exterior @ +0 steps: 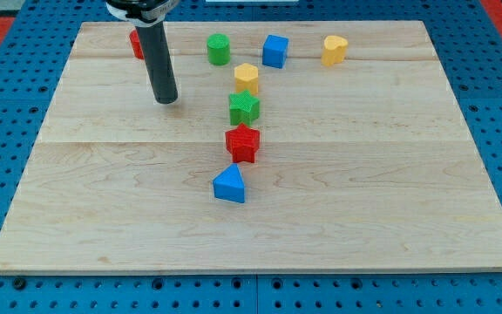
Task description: Push the green circle diagonal to the bottom right of the red circle
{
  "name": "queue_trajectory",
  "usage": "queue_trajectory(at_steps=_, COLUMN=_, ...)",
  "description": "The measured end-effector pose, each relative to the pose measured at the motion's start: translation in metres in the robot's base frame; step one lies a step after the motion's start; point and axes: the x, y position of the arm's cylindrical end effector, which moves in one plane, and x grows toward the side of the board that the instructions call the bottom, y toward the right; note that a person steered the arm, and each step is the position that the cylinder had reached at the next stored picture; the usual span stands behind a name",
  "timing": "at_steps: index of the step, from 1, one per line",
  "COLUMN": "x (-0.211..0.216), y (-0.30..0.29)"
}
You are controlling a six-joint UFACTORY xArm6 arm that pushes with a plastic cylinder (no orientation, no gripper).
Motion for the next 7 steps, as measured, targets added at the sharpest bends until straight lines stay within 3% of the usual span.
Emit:
queue_trajectory(at_steps=1, x=-0.002, y=0.0)
queue_trajectory(at_steps=5, x=-0.12, y=0.0)
queue_trajectory(at_steps=7, x=-0.154, y=0.063)
